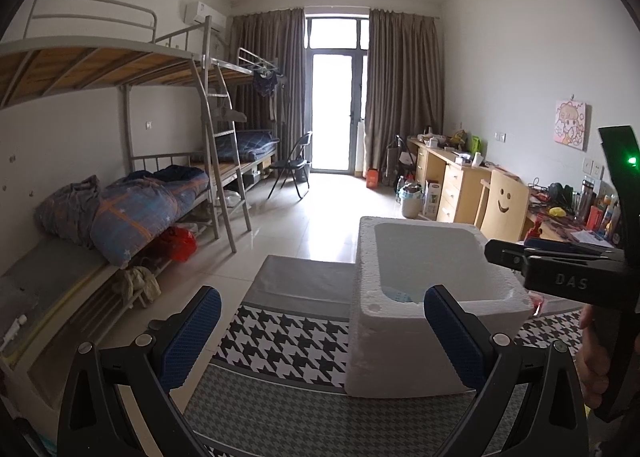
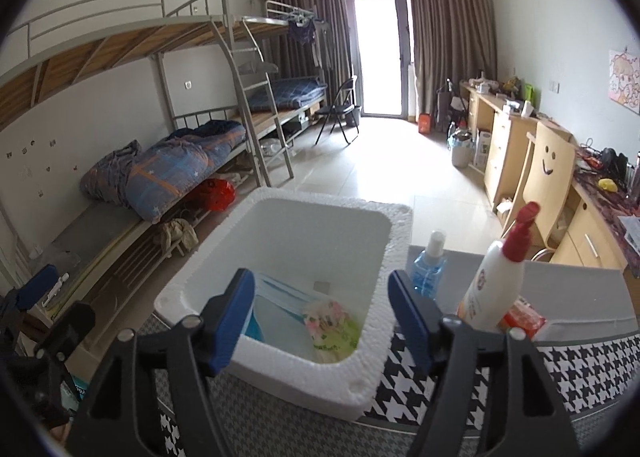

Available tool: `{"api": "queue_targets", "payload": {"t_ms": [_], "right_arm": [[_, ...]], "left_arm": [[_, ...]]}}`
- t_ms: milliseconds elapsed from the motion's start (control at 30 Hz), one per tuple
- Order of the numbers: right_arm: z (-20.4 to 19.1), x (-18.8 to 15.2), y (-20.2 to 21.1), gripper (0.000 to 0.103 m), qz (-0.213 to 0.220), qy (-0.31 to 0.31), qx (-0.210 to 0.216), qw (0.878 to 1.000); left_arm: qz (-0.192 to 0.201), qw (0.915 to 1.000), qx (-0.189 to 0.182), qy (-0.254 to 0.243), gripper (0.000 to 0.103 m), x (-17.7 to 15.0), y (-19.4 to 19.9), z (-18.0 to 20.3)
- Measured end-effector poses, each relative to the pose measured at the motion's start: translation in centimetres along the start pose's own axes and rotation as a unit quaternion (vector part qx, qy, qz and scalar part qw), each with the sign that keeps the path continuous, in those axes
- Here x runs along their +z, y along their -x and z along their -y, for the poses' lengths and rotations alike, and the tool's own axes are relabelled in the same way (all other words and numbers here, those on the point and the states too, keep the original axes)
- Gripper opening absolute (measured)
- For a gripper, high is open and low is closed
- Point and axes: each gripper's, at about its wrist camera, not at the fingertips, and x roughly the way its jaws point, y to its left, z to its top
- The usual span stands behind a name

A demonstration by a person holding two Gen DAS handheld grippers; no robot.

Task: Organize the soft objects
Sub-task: 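Move both tools back from the foam box to the yellow sponge and sock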

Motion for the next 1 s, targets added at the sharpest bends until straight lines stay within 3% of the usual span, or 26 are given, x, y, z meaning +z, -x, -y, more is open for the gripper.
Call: {"api": "queue_targets", "payload": {"t_ms": [233,1000], "right_arm": [[0.1,-0.6,2.4,0.088,0.031,0.004,-0.002,1.000],[2.5,-4.1,9.3,0.089,0.075,-0.022,-0.010,0.997]], "left_arm": [[0.009,0.9999,-0.007,-0.003,0.102,0.2,1.3,0.6],[0.032,0.9965,-0.070,-0.033,0.102,-0.3,6.0,5.3]]}}
